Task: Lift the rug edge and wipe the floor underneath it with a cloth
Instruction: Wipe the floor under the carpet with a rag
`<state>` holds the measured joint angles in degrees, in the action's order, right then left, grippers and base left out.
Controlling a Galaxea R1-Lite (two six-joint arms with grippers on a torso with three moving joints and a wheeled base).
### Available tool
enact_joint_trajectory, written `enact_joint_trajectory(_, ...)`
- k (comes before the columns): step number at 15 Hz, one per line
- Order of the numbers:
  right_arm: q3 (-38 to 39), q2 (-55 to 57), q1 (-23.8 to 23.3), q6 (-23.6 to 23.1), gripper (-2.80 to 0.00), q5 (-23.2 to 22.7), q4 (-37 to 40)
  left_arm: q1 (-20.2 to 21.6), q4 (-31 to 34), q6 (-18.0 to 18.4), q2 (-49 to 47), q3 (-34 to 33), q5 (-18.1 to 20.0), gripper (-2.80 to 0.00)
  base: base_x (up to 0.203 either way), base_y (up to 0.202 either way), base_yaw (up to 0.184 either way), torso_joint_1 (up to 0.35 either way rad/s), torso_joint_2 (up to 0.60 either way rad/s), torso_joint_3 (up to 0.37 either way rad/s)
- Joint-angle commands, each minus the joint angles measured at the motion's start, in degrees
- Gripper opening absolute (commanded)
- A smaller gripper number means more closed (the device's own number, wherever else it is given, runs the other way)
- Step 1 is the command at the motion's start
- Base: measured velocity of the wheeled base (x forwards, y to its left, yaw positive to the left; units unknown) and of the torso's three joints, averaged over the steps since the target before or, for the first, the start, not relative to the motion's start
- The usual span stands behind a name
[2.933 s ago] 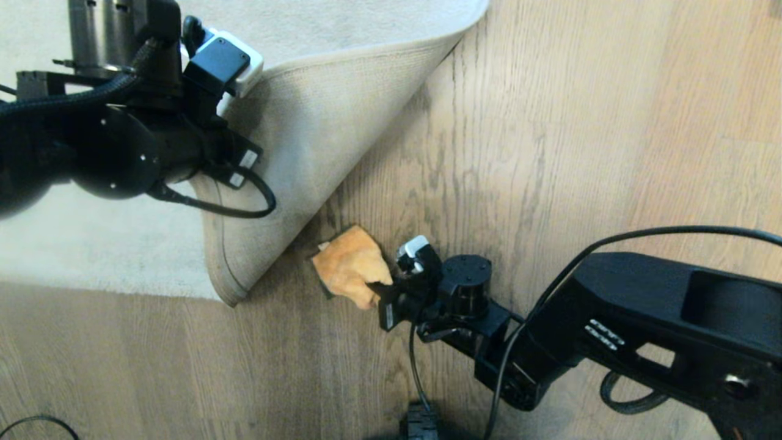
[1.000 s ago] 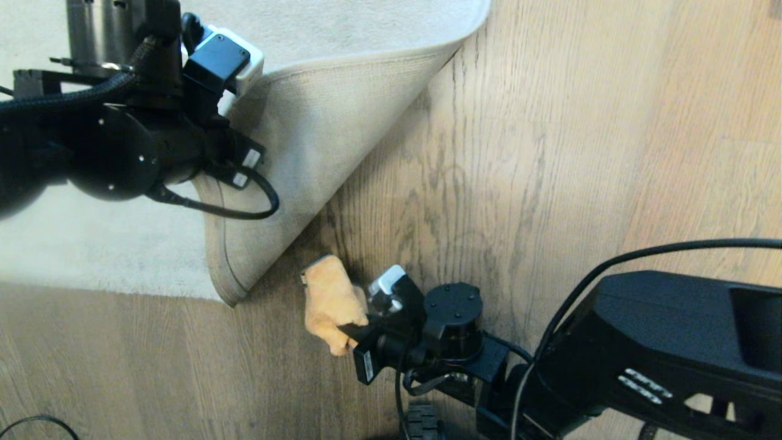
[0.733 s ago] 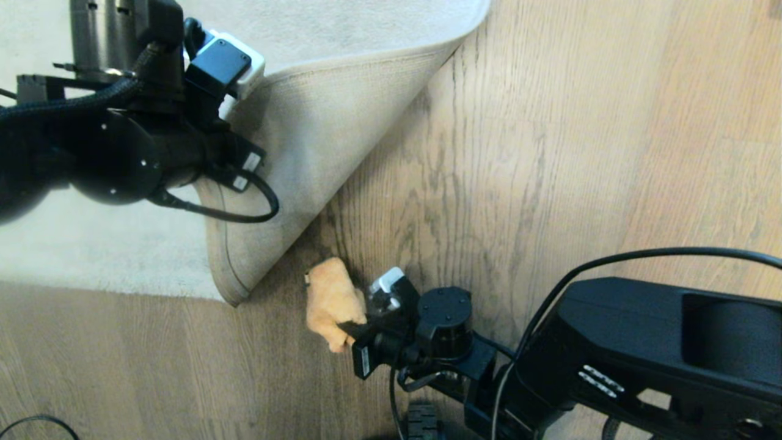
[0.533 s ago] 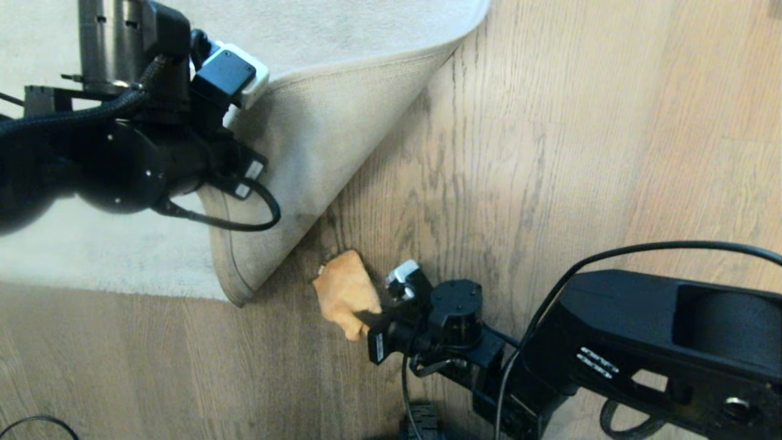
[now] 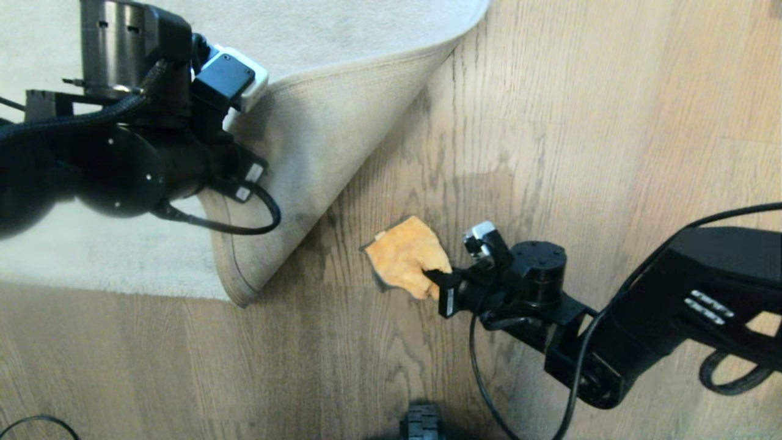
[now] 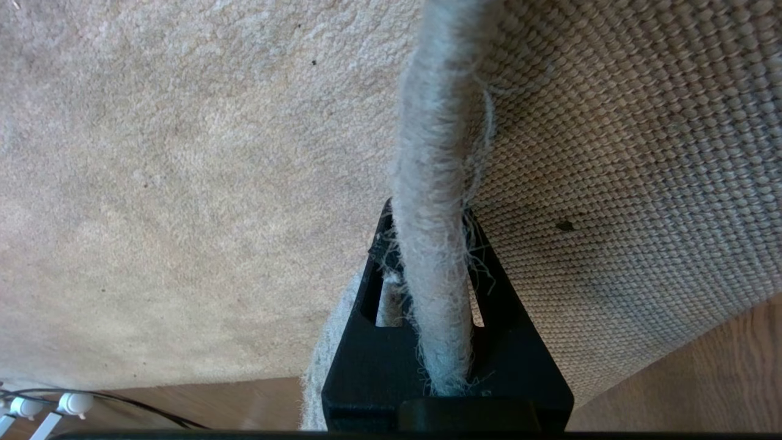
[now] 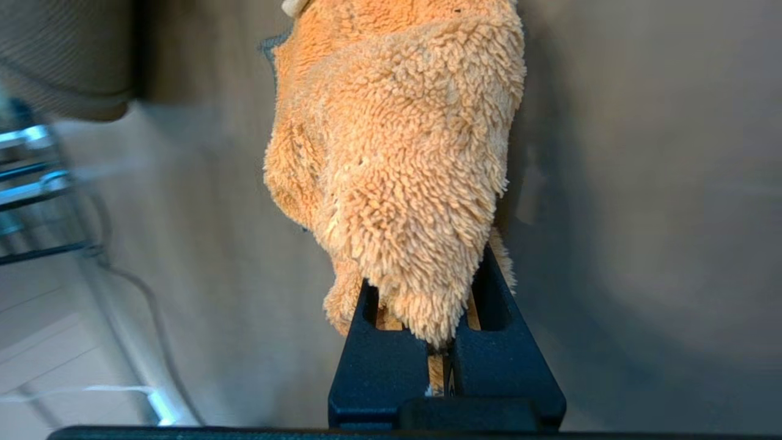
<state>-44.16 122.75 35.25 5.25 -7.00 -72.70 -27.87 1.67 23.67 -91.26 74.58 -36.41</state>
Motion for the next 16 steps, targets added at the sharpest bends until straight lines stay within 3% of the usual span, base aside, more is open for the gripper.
enact_joint_trajectory(1, 6.0, -8.6, -3.2, -0.6, -2.8, -1.3, -0.2, -0.1, 0.0, 0.1, 0.0, -0.1, -0.2, -2.8, 0.0, 0.0, 0.0, 0.0, 0.0, 0.0)
enact_joint_trajectory(4, 13.4, -16.0, -6.2, -2.0, -2.8, -3.6, 0.7, -0.1, 0.0, 0.1, 0.2, -0.1, -0.1, -2.8, 0.0, 0.0, 0.0, 0.0, 0.0, 0.0)
enact_joint_trajectory(7, 17.7, -18.7, -6.2, -2.2, -2.8, -4.1, 0.9, -0.2, 0.0, 0.1, 0.5, -0.2, -0.2, -2.8, 0.0, 0.0, 0.0, 0.0, 0.0, 0.0)
enact_joint_trajectory(10, 16.0, -16.2, -2.4, -2.2, -2.8, -4.2, 0.8, -0.4, 0.0, 0.1, 1.0, -0.6, -0.2, -2.8, 0.0, 0.0, 0.0, 0.0, 0.0, 0.0)
enact_joint_trajectory(16, 7.4, -4.1, 11.1, -1.7, -2.8, -4.4, 0.6, -2.6, 0.0, 0.0, 1.9, -1.5, -2.3, -2.8, 0.0, 0.0, 0.0, 0.0, 0.0, 0.0)
